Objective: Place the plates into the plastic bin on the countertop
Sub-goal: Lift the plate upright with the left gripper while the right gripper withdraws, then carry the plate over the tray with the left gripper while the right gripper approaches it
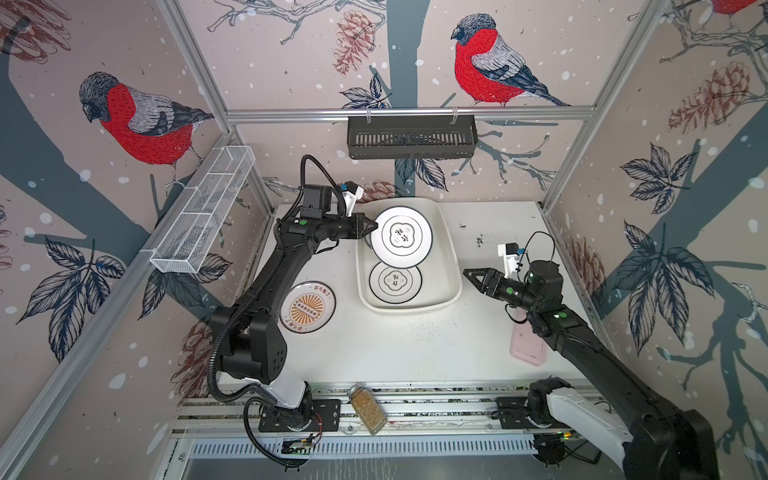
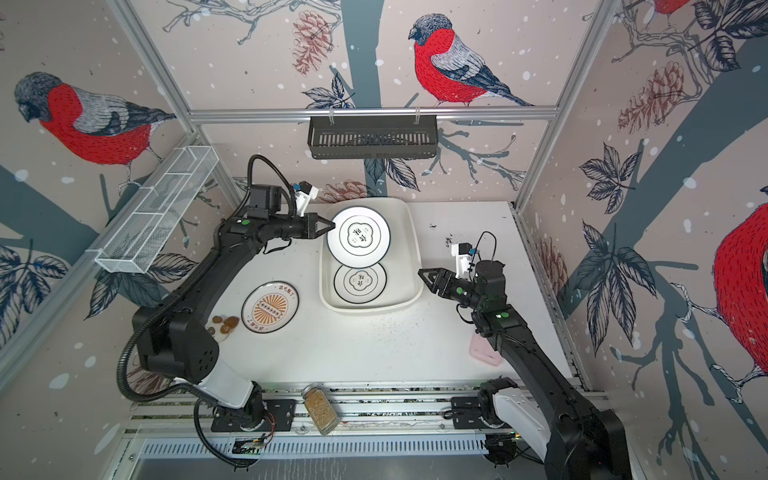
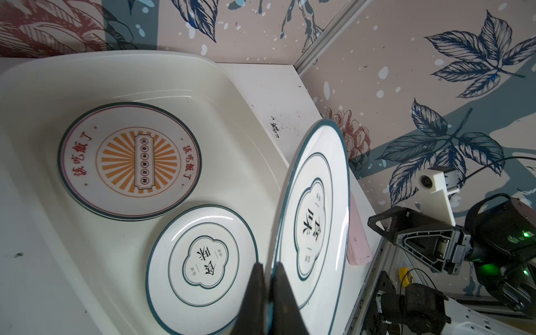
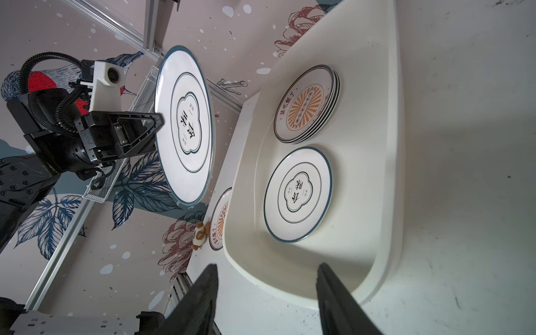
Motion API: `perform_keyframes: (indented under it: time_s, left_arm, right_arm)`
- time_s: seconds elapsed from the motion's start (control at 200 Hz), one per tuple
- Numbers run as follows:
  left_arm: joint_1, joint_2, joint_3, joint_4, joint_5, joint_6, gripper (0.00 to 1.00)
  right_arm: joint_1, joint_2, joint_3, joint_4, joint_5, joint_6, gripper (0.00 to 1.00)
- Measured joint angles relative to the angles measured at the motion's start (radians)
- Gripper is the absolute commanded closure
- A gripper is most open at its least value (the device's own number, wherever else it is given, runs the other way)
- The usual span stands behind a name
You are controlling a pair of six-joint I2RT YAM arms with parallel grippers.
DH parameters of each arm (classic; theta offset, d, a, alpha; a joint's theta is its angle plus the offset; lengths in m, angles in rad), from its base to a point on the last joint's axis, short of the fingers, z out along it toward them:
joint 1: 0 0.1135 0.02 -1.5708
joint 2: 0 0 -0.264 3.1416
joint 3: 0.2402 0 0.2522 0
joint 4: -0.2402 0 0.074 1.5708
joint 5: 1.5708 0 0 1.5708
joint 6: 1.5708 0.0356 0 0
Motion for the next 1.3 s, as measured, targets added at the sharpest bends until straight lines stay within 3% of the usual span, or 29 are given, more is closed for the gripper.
perform_keyframes:
  time_s: [0.45,0.926,1.301]
  left_arm:
    - [-0.047,0.012,-0.002,-0.003,0.101,0.043,1.0]
    - [-0.071,0.054,-0.002,-0.015,0.155,0.058,1.0]
    - [-0.087,0.055,-0.001,-0.024,0.162,0.065,1.0]
  right_arm:
    - [0.04,0.026,-0.016,0.054,-0.021,-0.019,0.44]
    - [0.13,0.162,0.107,0.114,-0.024,-0.029,0.46]
    - [0.156,0.217,0.146,0.136,-0.007,-0.046,0.62]
